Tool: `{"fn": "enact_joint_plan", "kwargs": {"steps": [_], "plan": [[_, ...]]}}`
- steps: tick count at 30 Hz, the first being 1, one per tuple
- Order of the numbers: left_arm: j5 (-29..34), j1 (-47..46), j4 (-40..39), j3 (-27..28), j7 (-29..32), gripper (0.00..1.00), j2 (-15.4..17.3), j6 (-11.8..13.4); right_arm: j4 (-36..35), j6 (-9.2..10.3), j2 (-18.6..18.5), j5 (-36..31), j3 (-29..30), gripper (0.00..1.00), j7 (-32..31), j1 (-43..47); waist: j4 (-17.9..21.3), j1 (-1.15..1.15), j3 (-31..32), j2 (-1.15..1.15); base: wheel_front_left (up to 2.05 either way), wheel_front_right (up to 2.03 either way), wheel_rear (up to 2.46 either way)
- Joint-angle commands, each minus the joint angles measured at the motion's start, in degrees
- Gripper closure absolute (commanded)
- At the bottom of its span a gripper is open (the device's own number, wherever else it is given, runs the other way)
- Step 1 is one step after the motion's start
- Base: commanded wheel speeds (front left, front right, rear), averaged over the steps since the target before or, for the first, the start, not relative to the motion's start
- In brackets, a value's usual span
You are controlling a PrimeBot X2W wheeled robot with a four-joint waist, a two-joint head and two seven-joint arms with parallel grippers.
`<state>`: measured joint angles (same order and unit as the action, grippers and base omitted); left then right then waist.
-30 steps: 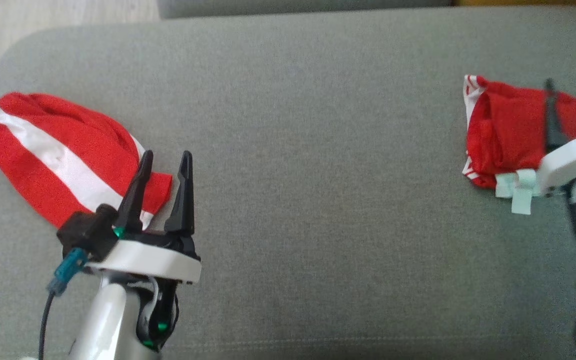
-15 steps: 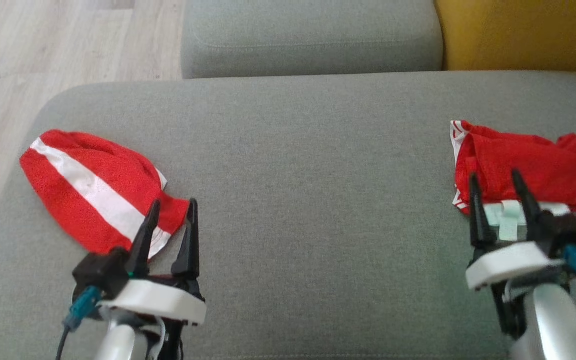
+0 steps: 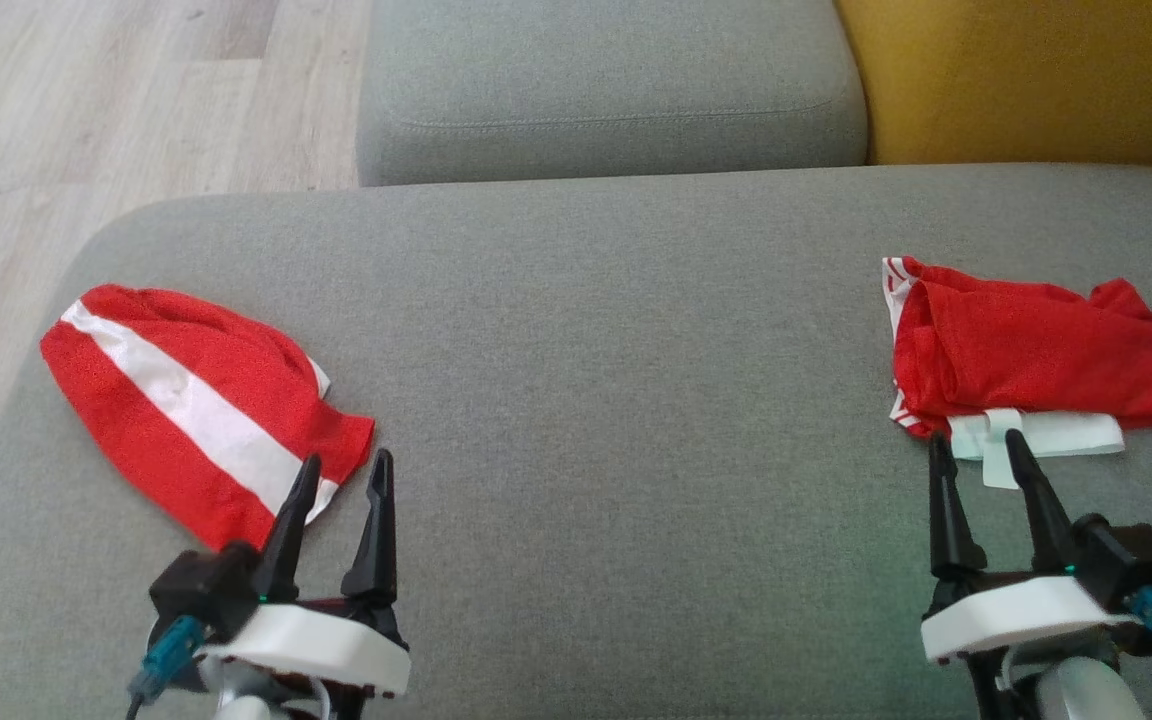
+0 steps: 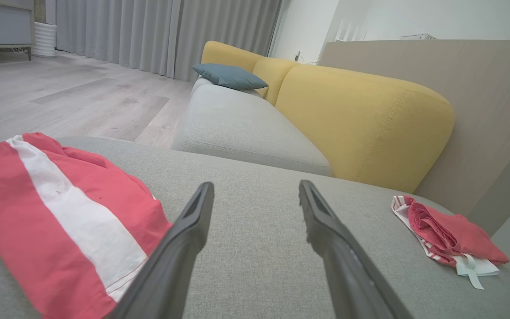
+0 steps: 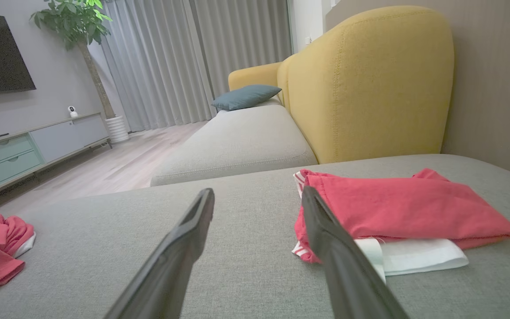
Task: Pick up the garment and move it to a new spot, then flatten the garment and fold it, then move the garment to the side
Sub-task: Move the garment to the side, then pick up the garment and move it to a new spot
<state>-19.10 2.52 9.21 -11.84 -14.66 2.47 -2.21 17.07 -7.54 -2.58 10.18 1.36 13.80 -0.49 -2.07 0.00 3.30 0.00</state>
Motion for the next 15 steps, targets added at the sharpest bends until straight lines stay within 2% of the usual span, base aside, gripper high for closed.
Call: {"fn": "enact_joint_plan", "kwargs": {"steps": [1,15], "plan": [[0.5,-1.76,-2.41,2.32,-0.34,0.0,0.41,-0.11,-2.35,0.05,-0.31,0.13,-2.03,0.0,0.97,-1.83,0.22,0.0,0.01,0.0,0.0,0.0,0.0],[0.29,-2.22,-2.95,2.09,-0.34,0.0,0.41,-0.05,-1.86,0.05,-0.31,1.05,-1.83,0.0,1.18,-1.96,0.57,0.0,-0.35,0.0,0.0,0.0,0.0]]}}
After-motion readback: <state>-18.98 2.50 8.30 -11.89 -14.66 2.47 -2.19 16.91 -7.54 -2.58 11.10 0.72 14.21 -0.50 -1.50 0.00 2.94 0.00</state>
